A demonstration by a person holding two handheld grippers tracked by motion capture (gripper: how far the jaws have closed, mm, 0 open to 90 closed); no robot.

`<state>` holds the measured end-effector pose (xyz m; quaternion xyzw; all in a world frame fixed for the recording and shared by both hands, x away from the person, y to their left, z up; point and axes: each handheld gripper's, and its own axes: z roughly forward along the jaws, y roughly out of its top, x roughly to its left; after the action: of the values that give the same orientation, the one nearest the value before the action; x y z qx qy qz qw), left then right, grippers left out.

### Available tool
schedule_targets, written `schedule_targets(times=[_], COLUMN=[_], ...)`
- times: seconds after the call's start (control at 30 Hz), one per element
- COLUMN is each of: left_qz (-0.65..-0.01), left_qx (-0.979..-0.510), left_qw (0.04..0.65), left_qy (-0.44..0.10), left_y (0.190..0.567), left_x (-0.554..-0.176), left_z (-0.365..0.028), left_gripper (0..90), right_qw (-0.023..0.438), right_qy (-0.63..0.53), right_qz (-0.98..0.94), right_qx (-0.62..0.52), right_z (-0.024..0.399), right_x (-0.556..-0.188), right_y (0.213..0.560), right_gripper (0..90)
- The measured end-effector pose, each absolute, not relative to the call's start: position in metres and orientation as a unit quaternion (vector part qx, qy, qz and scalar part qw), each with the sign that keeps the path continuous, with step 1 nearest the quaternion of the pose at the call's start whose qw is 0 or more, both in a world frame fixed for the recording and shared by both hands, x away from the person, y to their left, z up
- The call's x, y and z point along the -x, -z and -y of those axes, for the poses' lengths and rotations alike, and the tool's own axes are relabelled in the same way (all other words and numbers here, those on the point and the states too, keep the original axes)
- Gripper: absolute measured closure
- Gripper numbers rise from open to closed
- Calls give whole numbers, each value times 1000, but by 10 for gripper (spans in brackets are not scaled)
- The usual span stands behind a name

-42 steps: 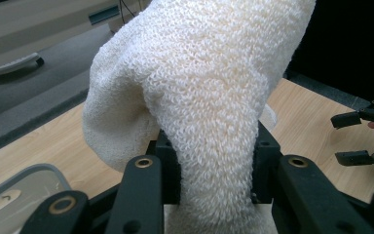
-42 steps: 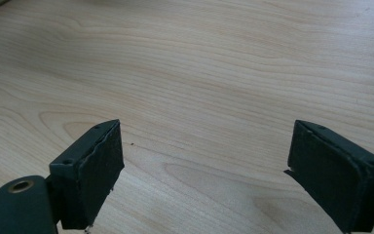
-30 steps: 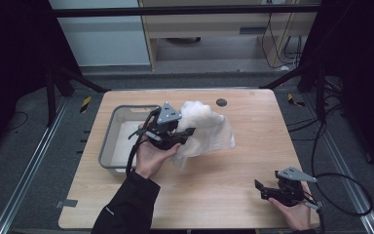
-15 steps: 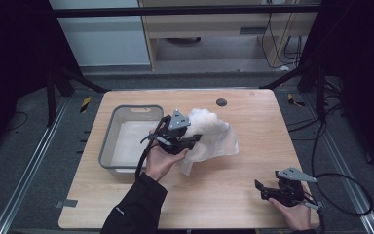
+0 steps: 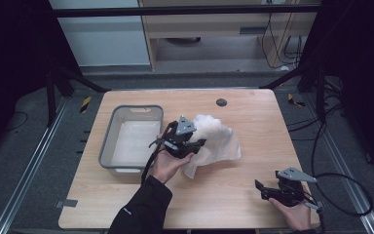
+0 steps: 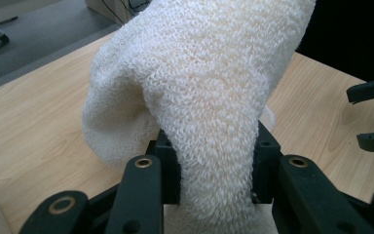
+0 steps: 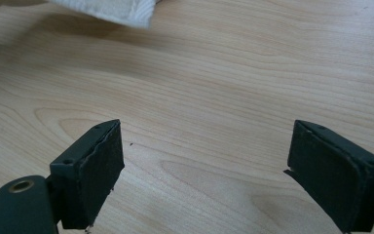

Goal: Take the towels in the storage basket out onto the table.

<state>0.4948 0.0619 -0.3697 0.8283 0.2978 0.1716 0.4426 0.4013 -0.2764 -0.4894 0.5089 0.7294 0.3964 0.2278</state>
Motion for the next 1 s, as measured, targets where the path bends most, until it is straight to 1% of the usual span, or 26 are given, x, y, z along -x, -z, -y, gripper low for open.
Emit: schedule_targets(times=[0.2,0.5,1.0], left_qz=[-305,-297,-290], left_qx=[-829,-834,-842], left_qw=[440,436,427], left_qy=[-164,-161,-160], left_y=[381,391,408], left_x=[-497,-498,-496], left_z=[-60,-54,-52], left_gripper=[653,648,609], right_qw=[230,231,231], right_qy=[-395,-394,-394], right_qz=[-730,-731,-731], right_qx=[-508,-507,-507], right_z=[276,276,276], right_x=[-401,-402,-402], right_y=[490,490,490], right_gripper=[130,130,130])
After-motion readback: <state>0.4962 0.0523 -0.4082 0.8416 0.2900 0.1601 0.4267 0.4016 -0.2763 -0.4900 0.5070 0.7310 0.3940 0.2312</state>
